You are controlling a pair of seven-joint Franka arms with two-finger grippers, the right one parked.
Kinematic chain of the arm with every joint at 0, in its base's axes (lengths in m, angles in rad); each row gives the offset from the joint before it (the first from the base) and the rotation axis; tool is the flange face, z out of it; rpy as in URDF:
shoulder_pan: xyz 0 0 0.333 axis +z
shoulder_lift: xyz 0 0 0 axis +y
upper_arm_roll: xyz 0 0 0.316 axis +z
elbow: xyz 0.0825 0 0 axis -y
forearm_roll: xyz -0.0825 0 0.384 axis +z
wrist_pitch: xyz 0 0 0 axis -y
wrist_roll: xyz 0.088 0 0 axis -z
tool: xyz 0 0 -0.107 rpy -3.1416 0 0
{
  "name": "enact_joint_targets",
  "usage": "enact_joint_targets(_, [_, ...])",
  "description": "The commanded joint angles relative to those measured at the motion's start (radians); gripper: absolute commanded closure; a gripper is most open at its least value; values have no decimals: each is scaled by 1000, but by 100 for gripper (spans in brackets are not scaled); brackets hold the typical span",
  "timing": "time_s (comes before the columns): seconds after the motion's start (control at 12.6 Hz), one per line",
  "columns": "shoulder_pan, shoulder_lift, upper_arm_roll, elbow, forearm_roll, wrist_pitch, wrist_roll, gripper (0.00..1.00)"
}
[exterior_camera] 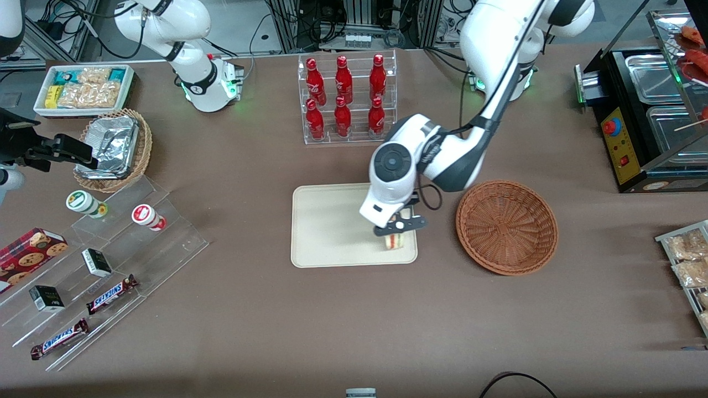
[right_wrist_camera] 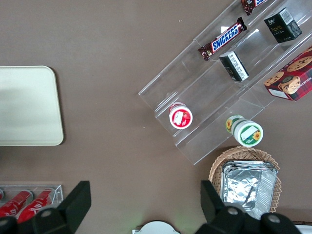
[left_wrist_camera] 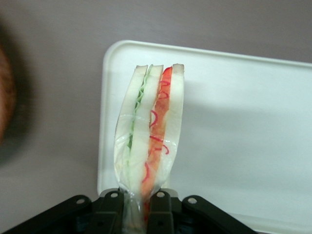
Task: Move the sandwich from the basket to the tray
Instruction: 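Lift the sandwich and carry it over the cream tray, then lower the sandwich onto the tray with the left gripper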
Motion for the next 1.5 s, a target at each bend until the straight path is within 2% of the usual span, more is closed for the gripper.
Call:
enact_joint_targets(0.0, [-42,105,12,136,1,-7,-25,100])
enact_joint_targets(0.63, [-99,236,0,253,-6,26,-126,100])
enact_joint_targets(0.95, [-99,233,-14,255,-42,-19,-129,100])
enact_joint_targets(1.42, [-100,251,-16,255,-37,23,-154,100])
